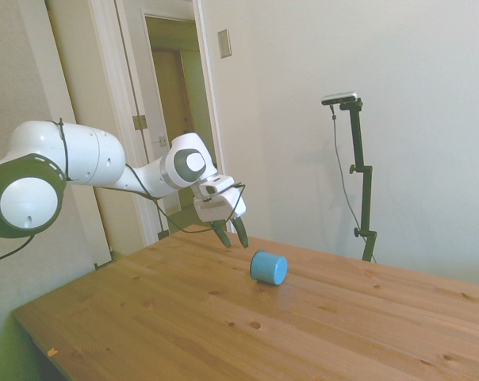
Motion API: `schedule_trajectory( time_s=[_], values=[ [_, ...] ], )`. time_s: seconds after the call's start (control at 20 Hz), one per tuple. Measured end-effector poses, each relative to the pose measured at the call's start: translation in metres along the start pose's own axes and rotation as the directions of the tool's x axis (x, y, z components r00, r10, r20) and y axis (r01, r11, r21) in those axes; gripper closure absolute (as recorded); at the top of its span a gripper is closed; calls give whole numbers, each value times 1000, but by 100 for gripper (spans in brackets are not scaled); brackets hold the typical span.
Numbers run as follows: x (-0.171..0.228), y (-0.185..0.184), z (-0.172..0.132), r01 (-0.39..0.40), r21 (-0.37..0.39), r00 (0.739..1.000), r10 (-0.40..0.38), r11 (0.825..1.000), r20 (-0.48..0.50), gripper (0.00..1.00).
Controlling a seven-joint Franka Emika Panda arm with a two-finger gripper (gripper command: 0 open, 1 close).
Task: Flip the mug upright
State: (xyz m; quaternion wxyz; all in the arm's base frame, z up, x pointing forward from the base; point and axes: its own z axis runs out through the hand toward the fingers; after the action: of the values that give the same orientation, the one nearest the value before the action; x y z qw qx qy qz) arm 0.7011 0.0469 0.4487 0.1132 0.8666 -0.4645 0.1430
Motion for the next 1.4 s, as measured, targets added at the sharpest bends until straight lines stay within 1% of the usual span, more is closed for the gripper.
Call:
schedule_trajectory(
  time_s=[0.25,0.4,0.55,0.65,0.9,1.05,1.2,1.4],
  values=[
    [3,-18,27,39,-58,995,-44,998,-91,0],
    [3,-21,32,65,-90,985,-78,994,-152,0],
    [9,-17,31,71,-119,973,-95,990,-210,0],
    [9,-14,38,64,-146,965,-98,987,-244,0],
    [-6,-7,48,57,-191,952,-111,980,-285,0],
    [-12,0,54,31,-228,939,-107,973,-326,0],
    [-15,2,60,-1,-239,926,-89,971,-366,0],
    [-19,1,59,-48,-236,909,-56,971,-414,0]
  ],
)
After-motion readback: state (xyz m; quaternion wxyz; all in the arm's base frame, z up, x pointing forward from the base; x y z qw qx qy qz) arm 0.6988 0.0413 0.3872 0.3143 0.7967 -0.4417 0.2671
